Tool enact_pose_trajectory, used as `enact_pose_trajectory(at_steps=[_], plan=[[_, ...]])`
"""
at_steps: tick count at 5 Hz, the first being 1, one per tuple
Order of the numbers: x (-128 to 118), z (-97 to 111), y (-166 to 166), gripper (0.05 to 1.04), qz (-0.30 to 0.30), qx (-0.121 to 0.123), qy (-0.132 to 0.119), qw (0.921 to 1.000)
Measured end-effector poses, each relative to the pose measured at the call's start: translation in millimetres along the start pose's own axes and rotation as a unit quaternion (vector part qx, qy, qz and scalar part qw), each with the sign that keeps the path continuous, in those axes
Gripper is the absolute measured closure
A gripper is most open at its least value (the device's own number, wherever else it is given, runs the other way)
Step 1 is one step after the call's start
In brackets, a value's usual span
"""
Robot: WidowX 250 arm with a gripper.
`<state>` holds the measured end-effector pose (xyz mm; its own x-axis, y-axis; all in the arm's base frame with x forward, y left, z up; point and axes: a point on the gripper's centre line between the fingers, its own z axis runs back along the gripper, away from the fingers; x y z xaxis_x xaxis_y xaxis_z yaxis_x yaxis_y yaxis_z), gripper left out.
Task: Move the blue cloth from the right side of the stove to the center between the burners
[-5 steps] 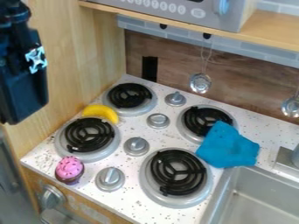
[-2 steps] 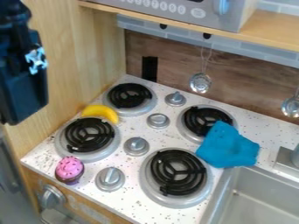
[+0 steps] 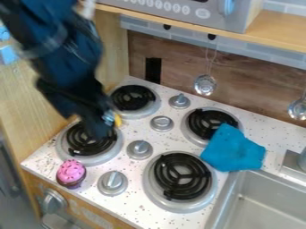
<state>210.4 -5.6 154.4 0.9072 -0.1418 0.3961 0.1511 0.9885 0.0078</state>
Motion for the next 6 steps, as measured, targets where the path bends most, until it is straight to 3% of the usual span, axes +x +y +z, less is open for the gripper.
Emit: enact_pose_trajectory(at_steps=[1, 2, 3, 4, 6], plan=[[34.6, -49.9, 3.0, 0.083, -0.002, -0.023, -0.062, 0.9978], [58.2, -104.6, 13.6, 0.083, 0.06, 0.004, -0.078, 0.9952], [88.0, -142.3, 12.1, 0.083, 0.083, 0.018, -0.07, 0.994], [102.7, -181.1, 10.6, 0.083, 0.109, 0.015, -0.043, 0.993], [126.9, -222.6, -5.4, 0.083, 0.129, 0.015, -0.007, 0.9915]])
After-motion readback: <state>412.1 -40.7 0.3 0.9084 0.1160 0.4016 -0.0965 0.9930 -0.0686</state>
